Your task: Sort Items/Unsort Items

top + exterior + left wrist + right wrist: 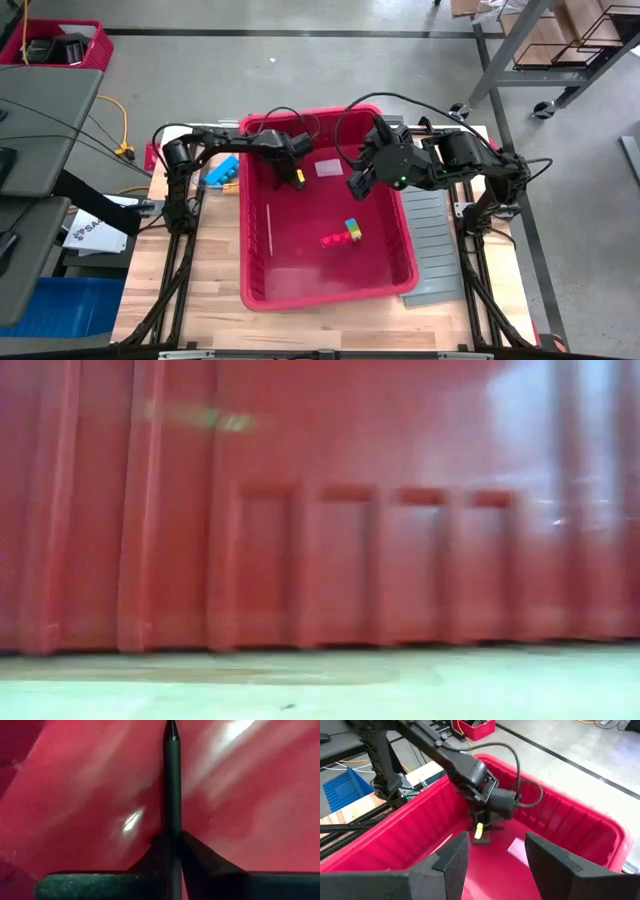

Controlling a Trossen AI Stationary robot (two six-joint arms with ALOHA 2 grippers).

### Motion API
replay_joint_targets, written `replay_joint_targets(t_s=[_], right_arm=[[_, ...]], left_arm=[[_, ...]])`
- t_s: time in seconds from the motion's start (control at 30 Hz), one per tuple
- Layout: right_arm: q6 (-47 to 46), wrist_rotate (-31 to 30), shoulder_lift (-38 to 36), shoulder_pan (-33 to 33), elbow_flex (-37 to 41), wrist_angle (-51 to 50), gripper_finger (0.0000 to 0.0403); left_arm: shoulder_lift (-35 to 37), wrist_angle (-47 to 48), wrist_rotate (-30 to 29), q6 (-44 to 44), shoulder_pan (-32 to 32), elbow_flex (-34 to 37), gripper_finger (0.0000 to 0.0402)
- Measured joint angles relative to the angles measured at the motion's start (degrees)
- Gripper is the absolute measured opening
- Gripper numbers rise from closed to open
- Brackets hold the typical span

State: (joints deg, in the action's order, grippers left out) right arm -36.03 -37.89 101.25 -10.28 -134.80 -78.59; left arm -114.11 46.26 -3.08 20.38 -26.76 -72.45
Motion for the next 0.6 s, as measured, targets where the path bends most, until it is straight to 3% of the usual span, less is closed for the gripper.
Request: replay_joint_targets(t_s=[0.2, 0.47, 0.6], right_arm=[[2.8, -0.1, 0.0, 0.0, 0.0, 0.0, 0.0185], [5.5, -2.3, 0.0, 0.2, 0.0, 0.4, 0.0185], [6.1, -2.6, 0.0, 0.5, 0.0, 0.4, 0.0185]], left_arm=[[7.3, -0.2, 6.7, -2.6, 5.3, -1.7, 0.0010], [24.5, -2.6, 4.7, -0.7, 6.9, -2.3, 0.0010], [35.7, -2.8, -2.7, 1.8, 7.0, -2.6, 0.0010]])
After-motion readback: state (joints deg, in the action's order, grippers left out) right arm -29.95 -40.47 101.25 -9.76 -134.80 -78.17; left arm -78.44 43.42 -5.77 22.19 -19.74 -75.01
